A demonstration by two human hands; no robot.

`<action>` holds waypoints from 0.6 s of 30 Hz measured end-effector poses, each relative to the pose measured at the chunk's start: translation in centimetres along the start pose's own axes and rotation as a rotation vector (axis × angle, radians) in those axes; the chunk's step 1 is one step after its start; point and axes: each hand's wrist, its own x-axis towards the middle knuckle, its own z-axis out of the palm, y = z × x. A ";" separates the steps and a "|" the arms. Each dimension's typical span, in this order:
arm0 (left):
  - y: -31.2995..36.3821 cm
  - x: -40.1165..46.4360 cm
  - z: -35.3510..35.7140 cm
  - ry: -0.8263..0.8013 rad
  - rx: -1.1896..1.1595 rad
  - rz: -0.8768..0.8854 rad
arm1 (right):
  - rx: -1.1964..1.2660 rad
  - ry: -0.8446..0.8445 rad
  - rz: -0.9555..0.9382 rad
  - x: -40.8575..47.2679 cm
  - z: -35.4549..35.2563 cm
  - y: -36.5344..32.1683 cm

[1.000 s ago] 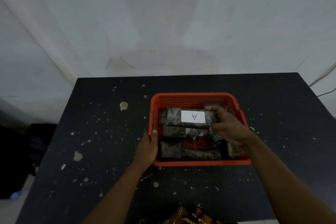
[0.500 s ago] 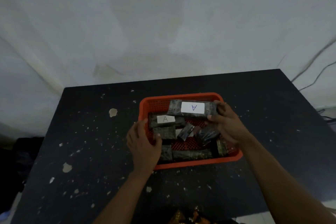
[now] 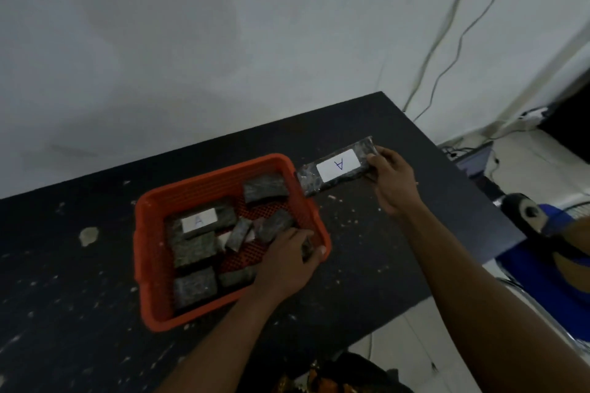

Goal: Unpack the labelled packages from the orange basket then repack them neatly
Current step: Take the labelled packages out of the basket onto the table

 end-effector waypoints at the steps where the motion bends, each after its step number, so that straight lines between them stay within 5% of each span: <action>1: 0.3 0.4 0.5 -0.025 0.012 -0.020 | -0.015 0.009 -0.007 0.6 -0.8 -0.3; 9: 0.8 1.3 2.9 0.001 -0.007 -0.136 | -0.376 0.057 0.005 5.7 -4.3 0.7; 18: -0.1 1.1 3.3 -0.029 0.042 -0.167 | -0.861 -0.288 0.043 7.5 -2.7 6.0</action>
